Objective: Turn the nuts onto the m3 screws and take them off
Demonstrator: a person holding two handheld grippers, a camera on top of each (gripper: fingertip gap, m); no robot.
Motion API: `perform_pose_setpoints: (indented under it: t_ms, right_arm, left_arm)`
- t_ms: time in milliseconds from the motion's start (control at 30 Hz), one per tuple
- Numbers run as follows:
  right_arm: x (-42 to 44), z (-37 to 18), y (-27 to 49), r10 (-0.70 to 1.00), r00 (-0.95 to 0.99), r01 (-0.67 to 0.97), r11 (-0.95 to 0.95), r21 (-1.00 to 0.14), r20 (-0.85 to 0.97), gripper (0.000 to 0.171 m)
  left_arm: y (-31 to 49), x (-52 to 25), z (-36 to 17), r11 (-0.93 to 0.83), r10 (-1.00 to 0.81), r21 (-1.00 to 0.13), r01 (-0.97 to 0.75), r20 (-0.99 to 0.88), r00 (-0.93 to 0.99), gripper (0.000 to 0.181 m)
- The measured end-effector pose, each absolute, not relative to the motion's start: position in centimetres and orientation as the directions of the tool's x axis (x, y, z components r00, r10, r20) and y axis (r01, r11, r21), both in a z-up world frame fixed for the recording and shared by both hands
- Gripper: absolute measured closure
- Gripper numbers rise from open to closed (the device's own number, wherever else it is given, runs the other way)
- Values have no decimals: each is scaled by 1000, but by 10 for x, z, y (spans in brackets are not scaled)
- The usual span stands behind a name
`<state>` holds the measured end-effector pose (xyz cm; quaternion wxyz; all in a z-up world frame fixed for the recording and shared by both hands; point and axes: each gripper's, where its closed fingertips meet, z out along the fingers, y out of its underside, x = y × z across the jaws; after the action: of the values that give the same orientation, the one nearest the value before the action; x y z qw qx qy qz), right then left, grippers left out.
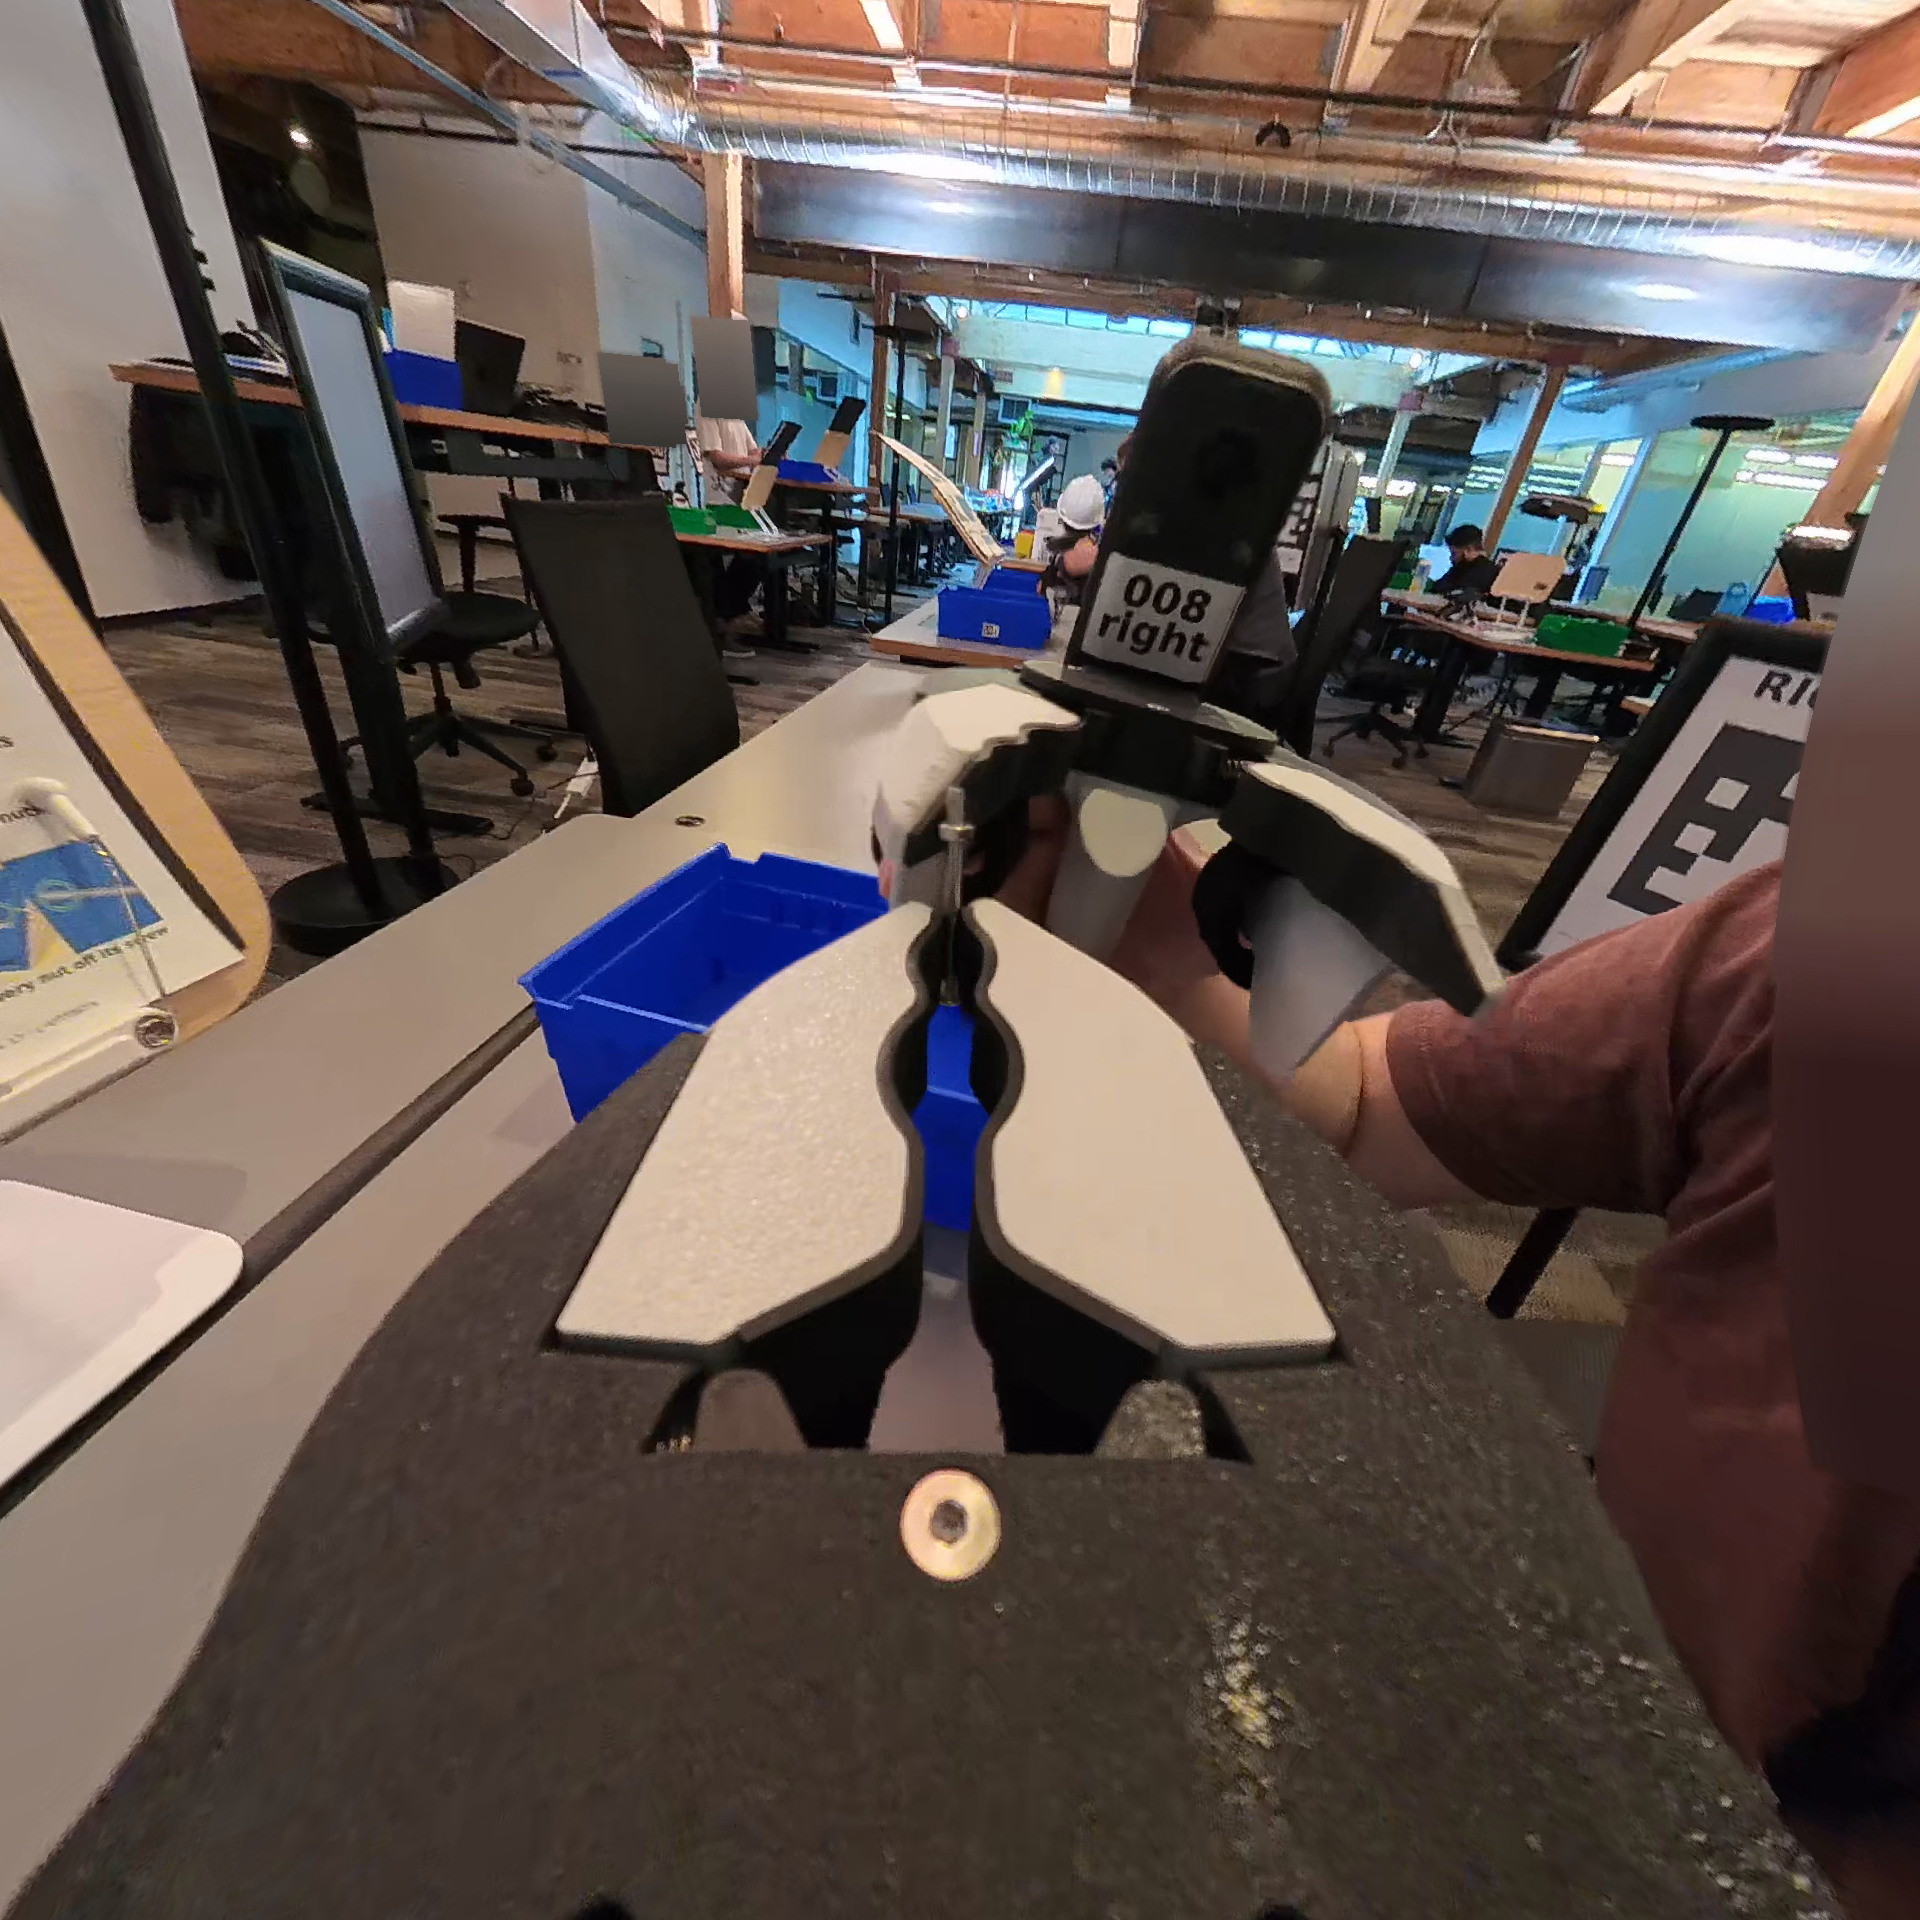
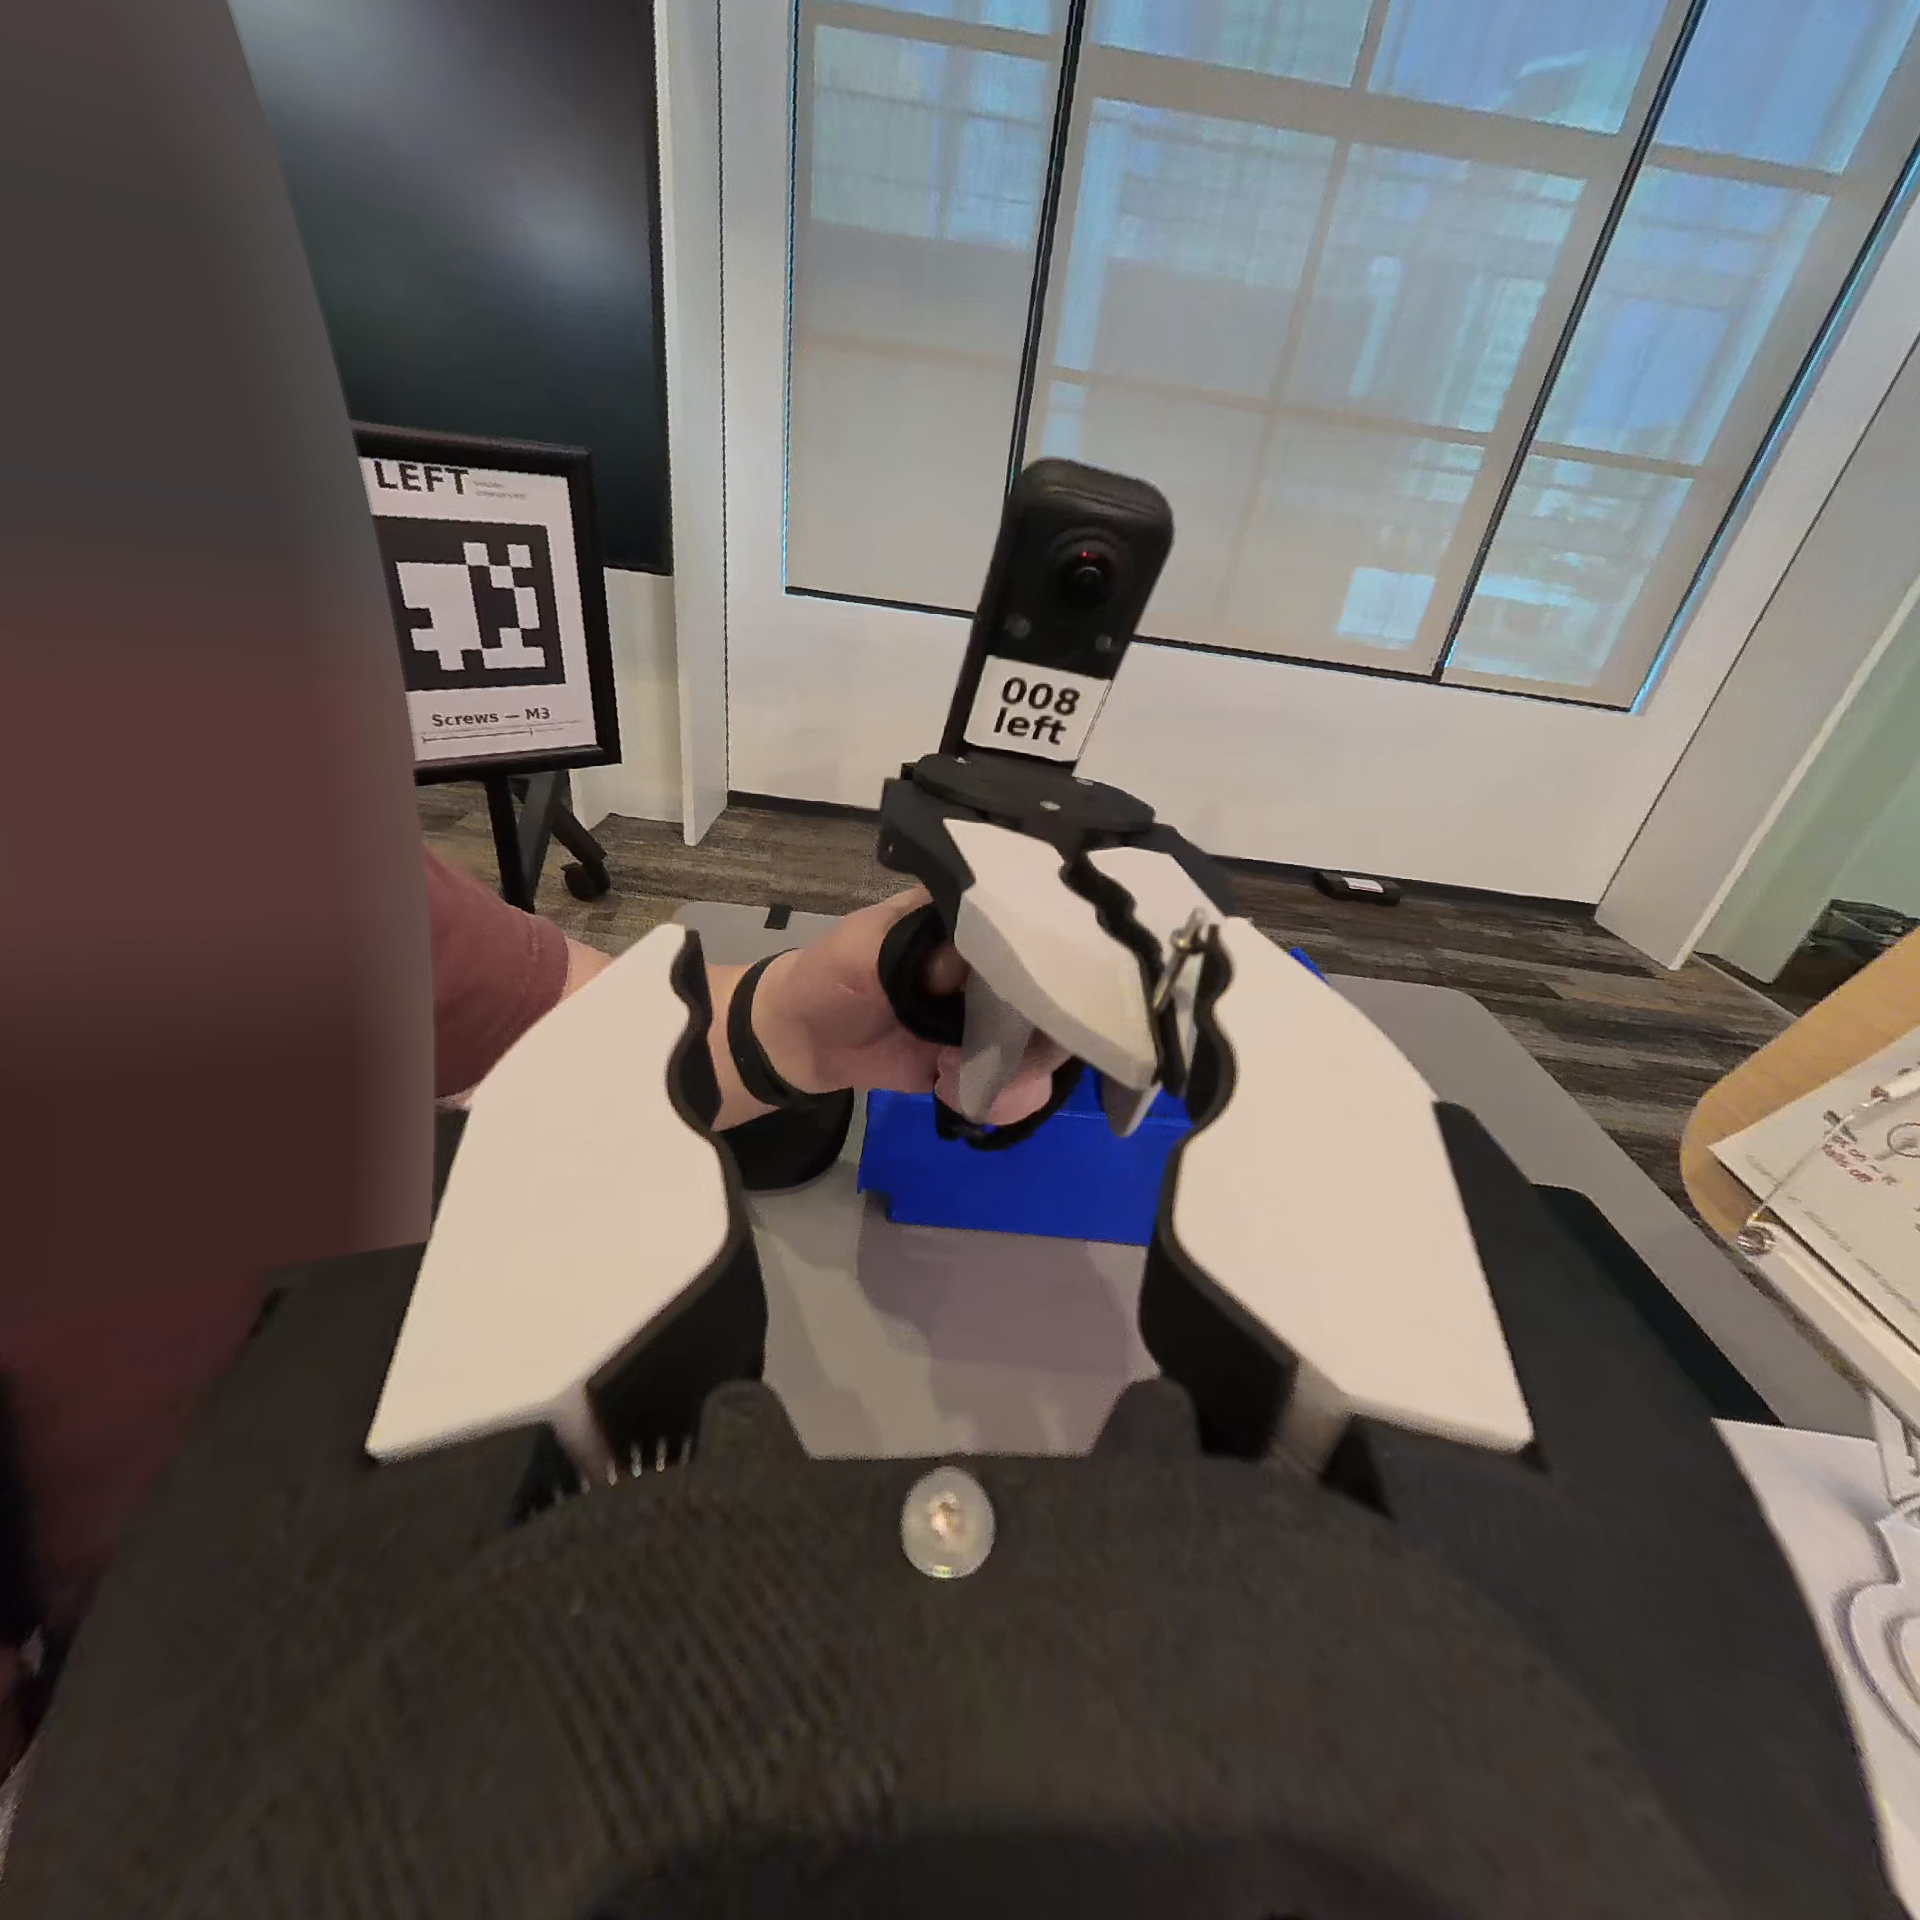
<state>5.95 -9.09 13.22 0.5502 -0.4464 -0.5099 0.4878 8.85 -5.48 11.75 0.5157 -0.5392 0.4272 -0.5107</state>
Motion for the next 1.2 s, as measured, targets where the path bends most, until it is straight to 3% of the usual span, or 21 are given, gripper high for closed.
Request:
perform_pose_setpoints:
  t_ms: [133, 433, 633, 767, 933, 1200]
  right_arm:
    - [62, 135, -87, 994, 18, -104, 107, -989, 106, 86]
    - [54, 126, -88, 992, 23, -64, 123, -990, 122, 81]
    - [64, 137, -84, 994, 38, -110, 106, -988, 102, 88]
    - [66, 135, -73, 996, 67, -110, 68, -992, 61, 108]
    - [72, 136, -65, 993, -7, -169, -116, -979, -117, 144]
    - [72, 129, -58, 981, -27, -164, -194, -967, -192, 165]
  left_arm:
    - [-56, 91, 115, -110, -988, -992, 55, 115, 104, 179]
    - [-54, 92, 113, -105, -987, -993, 50, 111, 119, 179]
    - [-55, 85, 122, -143, -985, -985, 92, 151, 80, 180]
    - [-57, 88, 119, -142, -986, -987, 79, 148, 72, 180]
    - [-60, 92, 117, -123, -989, -990, 61, 128, 72, 180]
    - [-62, 94, 114, -104, -991, -994, 41, 107, 77, 179]
